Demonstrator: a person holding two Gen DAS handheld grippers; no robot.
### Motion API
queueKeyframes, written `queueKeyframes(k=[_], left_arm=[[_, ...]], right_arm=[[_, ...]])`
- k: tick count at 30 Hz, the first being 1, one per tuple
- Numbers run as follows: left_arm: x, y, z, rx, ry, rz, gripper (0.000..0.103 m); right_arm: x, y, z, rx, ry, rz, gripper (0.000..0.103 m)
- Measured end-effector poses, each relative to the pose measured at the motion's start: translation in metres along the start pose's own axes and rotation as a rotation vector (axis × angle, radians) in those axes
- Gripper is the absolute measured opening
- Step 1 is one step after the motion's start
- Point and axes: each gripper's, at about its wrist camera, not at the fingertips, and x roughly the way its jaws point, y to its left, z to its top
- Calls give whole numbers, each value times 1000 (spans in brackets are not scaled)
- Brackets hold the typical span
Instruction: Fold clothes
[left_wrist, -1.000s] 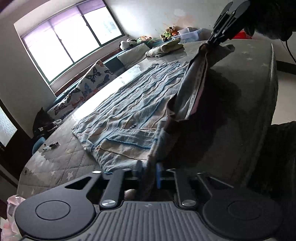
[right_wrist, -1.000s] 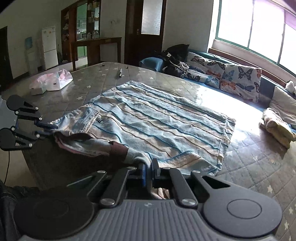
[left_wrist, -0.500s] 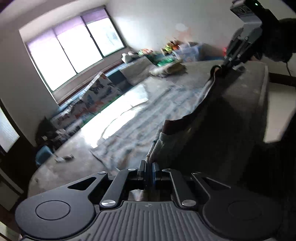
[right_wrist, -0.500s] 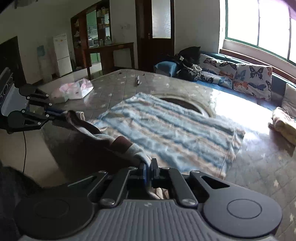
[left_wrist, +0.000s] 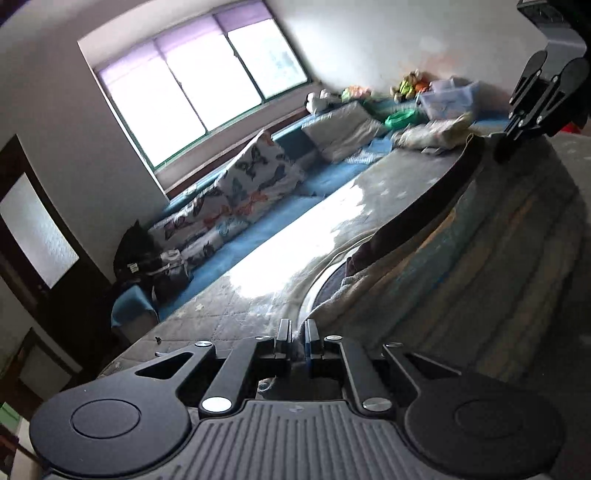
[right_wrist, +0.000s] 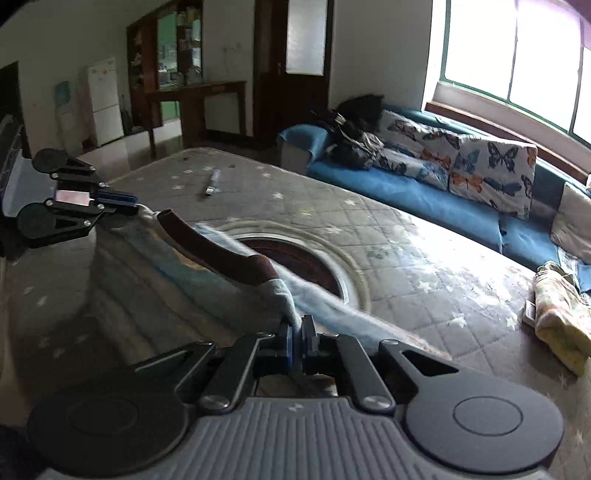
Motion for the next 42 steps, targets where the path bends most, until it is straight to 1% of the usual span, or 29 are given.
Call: queueKeyframes(k=[2,4,5,7,9,11,13,15,18,20,22,24,27,30,31,32,33,34,35,36,38,42], left_arm=[[24,7,4,-5,33,-6,7],[46,15,5,-17,65,-17,7],[54,18,4,-21,81,-4,7],[71,25,3,-34,111,15,7],[87,35,0,-78,133,-9,7],[97,39,-3,-103,153,8,7],[99,47,-8,-174,148,-38,9],[94,53,-13,-237,149,-94,10],[85,50,-20,-259,149,-117,10],[81,49,-24,-279,150,-139,16],[82,46,-28,-280,167,-124,33],[87,44,-29,-282,185,-114,35],[89,43,-31,-289,189,-122,35],[94,45,-31,-296,206,-95,36],[92,45,-30,-297,199,-92,42],[90,46,-29,-297,192,-89,44],[89,46,-28,-298,185,-86,45],[87,46,-27,-299,178,-83,43],[85,47,-26,-299,171,-80,33],[83,47,-25,-300,164,-77,12],[80,48,-23,-301,150,-71,8],[72,49,-18,-304,122,-59,7]], right_arm=[[19,-13,12,2,14,-9,4],[39,-22,17,15,38,-9,4],[49,-26,18,21,50,-12,4],[70,-38,17,53,77,-21,4],[91,-49,16,84,103,-31,5],[106,-53,10,104,117,-36,5],[117,-55,3,119,130,-36,5],[123,-56,-3,128,142,-34,5],[126,-57,-6,130,143,-34,5],[126,-56,-6,131,142,-33,5],[125,-54,-6,128,143,-36,6],[127,-53,-5,119,148,-42,7],[127,-53,-5,121,145,-43,7],[127,-53,-5,126,140,-43,7],[127,-53,-5,128,138,-43,7],[127,-53,-5,127,138,-43,7],[128,-52,-6,126,137,-44,7],[128,-52,-6,126,138,-44,7],[129,-52,-7,127,138,-45,7],[129,-52,-7,127,136,-46,7],[126,-51,-7,124,124,-50,7],[110,-47,-3,115,78,-59,6]])
